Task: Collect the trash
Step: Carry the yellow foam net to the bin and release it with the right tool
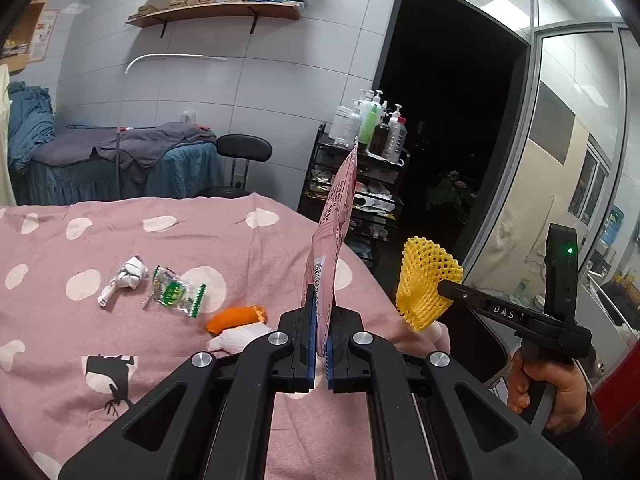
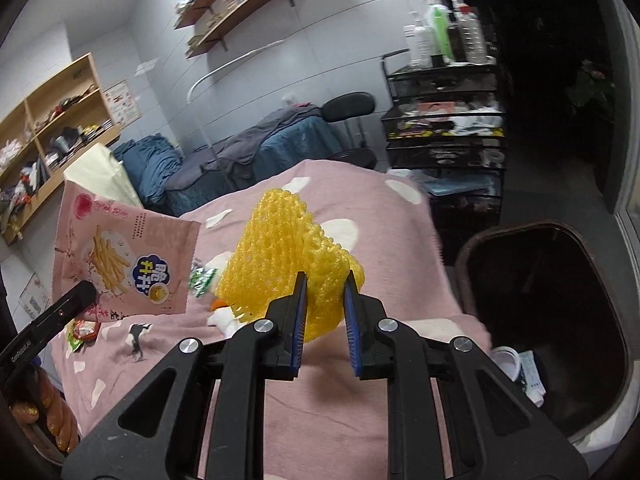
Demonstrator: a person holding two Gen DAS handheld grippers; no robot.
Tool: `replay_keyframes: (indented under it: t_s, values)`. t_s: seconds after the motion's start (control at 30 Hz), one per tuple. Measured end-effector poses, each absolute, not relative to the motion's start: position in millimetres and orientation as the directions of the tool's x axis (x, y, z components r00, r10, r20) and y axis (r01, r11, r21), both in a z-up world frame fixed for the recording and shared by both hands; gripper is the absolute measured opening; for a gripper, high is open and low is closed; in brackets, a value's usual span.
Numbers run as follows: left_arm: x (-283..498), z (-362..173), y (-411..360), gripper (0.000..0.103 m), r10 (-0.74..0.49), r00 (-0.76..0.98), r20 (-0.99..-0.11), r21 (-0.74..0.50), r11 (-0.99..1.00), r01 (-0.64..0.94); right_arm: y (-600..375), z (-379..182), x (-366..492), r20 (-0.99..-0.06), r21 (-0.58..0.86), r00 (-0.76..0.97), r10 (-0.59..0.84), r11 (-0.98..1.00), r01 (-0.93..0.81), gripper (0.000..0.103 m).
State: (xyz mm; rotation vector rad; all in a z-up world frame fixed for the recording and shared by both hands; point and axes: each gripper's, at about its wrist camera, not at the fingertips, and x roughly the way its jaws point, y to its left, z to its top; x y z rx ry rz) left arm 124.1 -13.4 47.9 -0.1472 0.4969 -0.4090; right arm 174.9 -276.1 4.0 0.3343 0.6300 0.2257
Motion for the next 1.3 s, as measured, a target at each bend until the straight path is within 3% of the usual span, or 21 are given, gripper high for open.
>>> replay_keyframes:
  t_s: [0.47, 0.73, 1.13, 1.2, 1.3]
  values:
    - [133, 51, -70, 0.004, -0.518, 0.742, -0.426, -0.208, 0.854, 0.477, -367, -16, 146, -0.578, 0.352, 0.811, 0.092, 0.925, 0.146, 0.019]
    - [143, 43, -93, 0.004, -0.559, 0.698, -0.447, -0.214, 0.825, 0.523, -395, -36, 144, -0.626, 0.253, 0.778, -0.054, 0.929, 0.269, 0.019]
    - [149, 35, -118, 0.004, -0.588, 0.658, -0.470, -0.211, 0.799, 0.563, -425, -78, 151, -0.713, 0.204, 0.691, -0.121, 0.907, 0.369, 0.019]
    - [150, 34, -121, 0.004, -0.593, 0.651, -0.474, -0.215, 0.795, 0.567, -429, -86, 151, -0.723, 0.216, 0.681, -0.115, 0.899, 0.381, 0.023]
    - [152, 32, -126, 0.004, -0.595, 0.644, -0.481, -0.215, 0.792, 0.571, -431, -93, 149, -0.728, 0.229, 0.675, -0.118, 0.887, 0.402, 0.045]
